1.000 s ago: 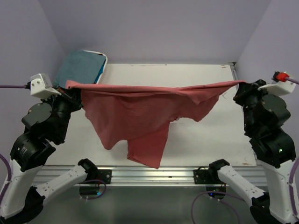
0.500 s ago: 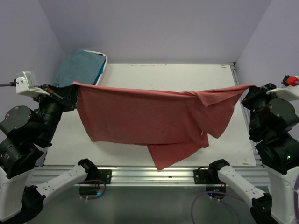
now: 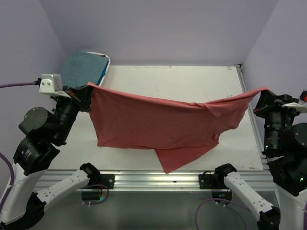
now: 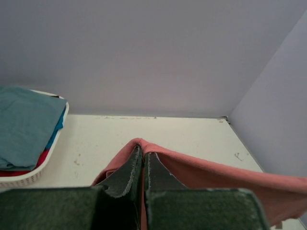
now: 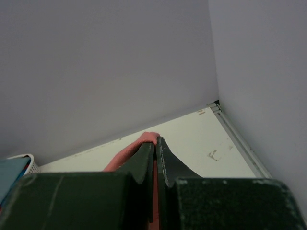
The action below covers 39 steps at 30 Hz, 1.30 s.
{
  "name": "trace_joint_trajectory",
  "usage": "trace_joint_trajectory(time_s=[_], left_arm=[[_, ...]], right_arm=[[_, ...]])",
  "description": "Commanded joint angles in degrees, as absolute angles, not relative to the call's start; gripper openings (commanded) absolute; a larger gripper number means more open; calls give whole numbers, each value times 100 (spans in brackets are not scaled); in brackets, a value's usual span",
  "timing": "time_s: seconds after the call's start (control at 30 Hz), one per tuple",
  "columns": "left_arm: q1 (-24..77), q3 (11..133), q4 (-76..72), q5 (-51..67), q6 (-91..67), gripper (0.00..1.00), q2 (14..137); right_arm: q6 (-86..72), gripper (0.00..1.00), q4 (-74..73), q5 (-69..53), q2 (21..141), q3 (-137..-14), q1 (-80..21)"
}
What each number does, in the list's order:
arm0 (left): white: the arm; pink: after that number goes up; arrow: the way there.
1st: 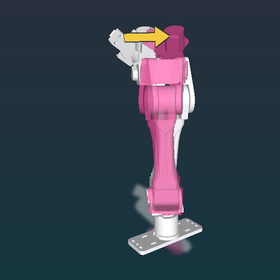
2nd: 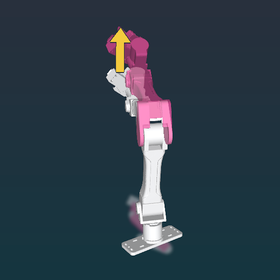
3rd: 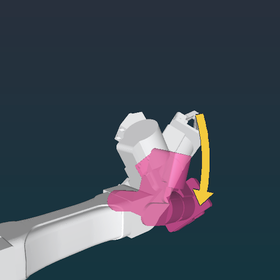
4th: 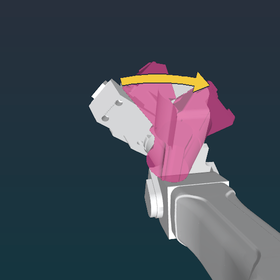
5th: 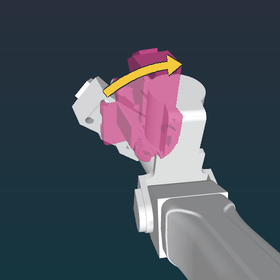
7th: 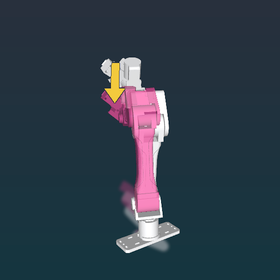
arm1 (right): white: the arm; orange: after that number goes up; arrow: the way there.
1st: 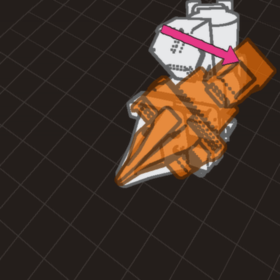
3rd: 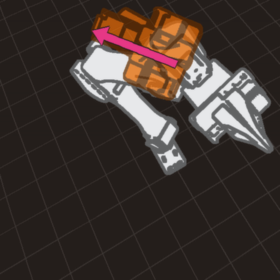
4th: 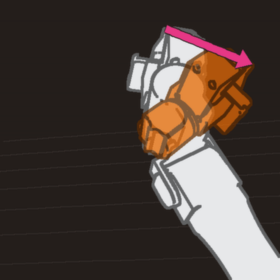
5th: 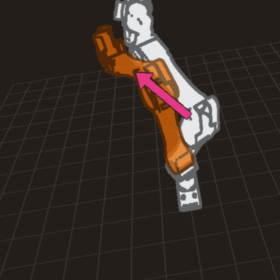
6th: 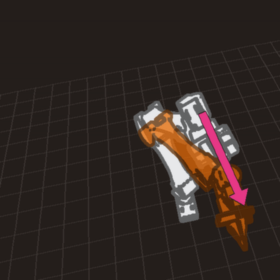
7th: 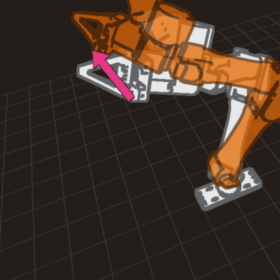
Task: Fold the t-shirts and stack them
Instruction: Flatten out the tshirt
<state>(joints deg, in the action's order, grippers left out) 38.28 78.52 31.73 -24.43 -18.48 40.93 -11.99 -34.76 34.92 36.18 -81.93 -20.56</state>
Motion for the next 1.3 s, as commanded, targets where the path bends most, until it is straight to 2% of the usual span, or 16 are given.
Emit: trace_joint_trajectory(time_s=[0.0, 0.17, 0.2, 0.23, 0.3, 0.43, 0.57, 0.63, 0.7, 0.87, 0.9, 0.97, 1.07, 1.17, 1.27], left_arm=[[3779, 7761, 2408, -2898, -1284, 0, 4829], [3657, 7655, 1734, -2928, -967, 0, 6177], [3474, 7751, 1679, -2265, -1036, 0, 6605], [2889, 7978, 1583, -1850, -1107, 0, 6818], [2375, 8225, 1468, -1251, -1169, 0, 7501], [1391, 9601, 1704, -809, -1082, 0, 8629], [880, 10563, 1968, -660, -888, 0, 8991], [713, 10557, 1952, -711, -765, 0, 8615], [703, 10241, 1838, -686, -825, 0, 7810], [756, 8633, 1538, -45, -906, 0, 5716], [756, 8439, 1521, -27, -844, 0, 5060], [756, 8131, 1564, 410, -896, 0, 4494], [756, 8445, 1941, 1209, -1080, 0, 3685], [729, 8937, 2083, 1677, -1204, 0, 3393], [703, 9281, 2162, 1696, -1266, 0, 3453]], right_arm=[[-835, 0, -3346, 3208, 4427, -8507, -2030], [-826, 0, -3674, 2980, 6279, -9156, -2039], [-765, 0, -3674, 2919, 6536, -9280, -2022], [-765, 0, -3691, 2805, 6835, -9429, -1995], [-834, 0, -3779, 2568, 7643, -9965, -1751], [-967, 0, -3937, 2022, 8796, -11107, -1380], [-800, 0, -4104, 2030, 9404, -12407, -1362], [-782, 0, -4140, 2013, 9168, -12516, -1362], [-791, 0, -3693, 1917, 8660, -11929, -1371], [-835, 0, -2157, 953, 5980, -9419, -1371], [-835, 0, -2040, 793, 5637, -9178, -1380], [-817, 0, -1681, 424, 4635, -8571, -1380], [-879, 0, -1634, 53, 3634, -8314, -1371], [-940, 0, -1827, 18, 3157, -8525, -1371], [-1072, 0, -2029, 306, 3321, -8850, -1371]])
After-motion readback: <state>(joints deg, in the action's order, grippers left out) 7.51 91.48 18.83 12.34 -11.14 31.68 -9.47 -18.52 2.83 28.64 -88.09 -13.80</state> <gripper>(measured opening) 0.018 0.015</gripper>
